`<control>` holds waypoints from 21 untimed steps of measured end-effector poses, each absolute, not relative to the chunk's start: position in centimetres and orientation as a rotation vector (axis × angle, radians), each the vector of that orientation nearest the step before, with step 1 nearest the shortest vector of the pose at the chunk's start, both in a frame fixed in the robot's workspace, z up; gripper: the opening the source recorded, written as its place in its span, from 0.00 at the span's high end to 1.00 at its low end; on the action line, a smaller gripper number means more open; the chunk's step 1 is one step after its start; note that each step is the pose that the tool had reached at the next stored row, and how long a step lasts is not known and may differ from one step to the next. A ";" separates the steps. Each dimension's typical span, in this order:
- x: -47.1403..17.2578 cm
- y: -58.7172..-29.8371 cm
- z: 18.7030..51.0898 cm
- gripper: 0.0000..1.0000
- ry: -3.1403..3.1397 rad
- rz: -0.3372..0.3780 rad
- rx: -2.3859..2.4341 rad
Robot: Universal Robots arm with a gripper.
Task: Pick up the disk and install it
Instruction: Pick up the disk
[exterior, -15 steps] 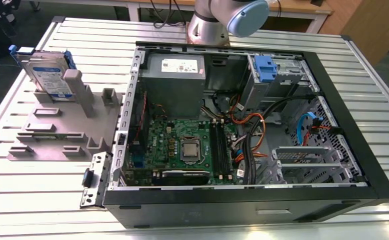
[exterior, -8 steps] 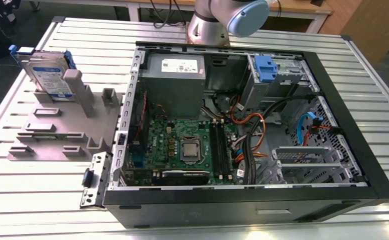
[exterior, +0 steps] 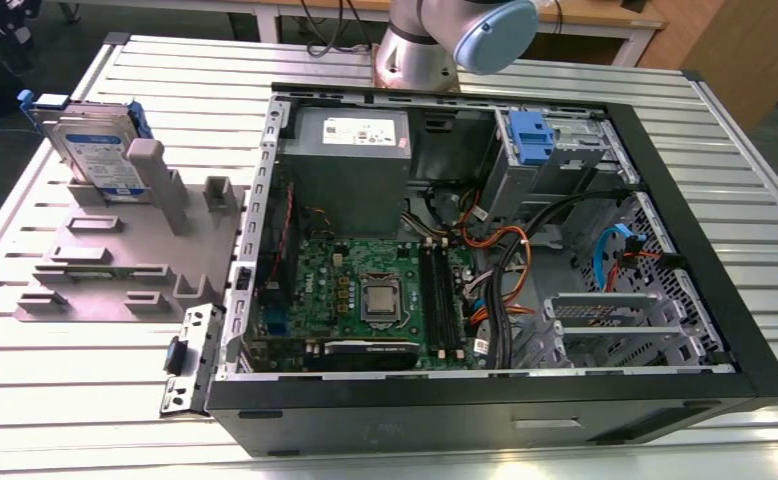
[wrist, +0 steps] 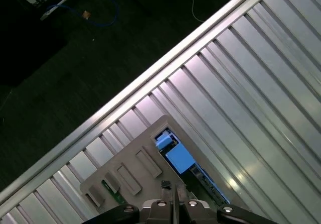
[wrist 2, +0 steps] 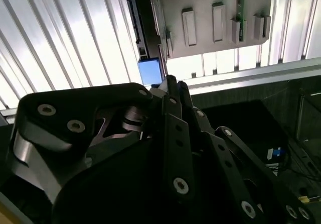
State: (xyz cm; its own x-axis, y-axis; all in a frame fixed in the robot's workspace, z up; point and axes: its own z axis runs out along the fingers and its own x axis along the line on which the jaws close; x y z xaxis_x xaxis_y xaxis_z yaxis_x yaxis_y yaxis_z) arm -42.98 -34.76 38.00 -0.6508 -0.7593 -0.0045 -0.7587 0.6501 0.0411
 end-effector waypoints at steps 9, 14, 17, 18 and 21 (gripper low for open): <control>-43.0 -34.8 37.4 0.53 -2.724 -0.060 1.531; -43.0 -34.8 36.9 0.35 -2.652 -0.059 1.650; -43.0 -34.8 36.6 0.23 -2.605 -0.058 1.721; -43.0 -34.8 36.4 0.23 -2.588 -0.058 1.745; -43.0 -34.8 36.2 0.23 -2.539 -0.057 1.814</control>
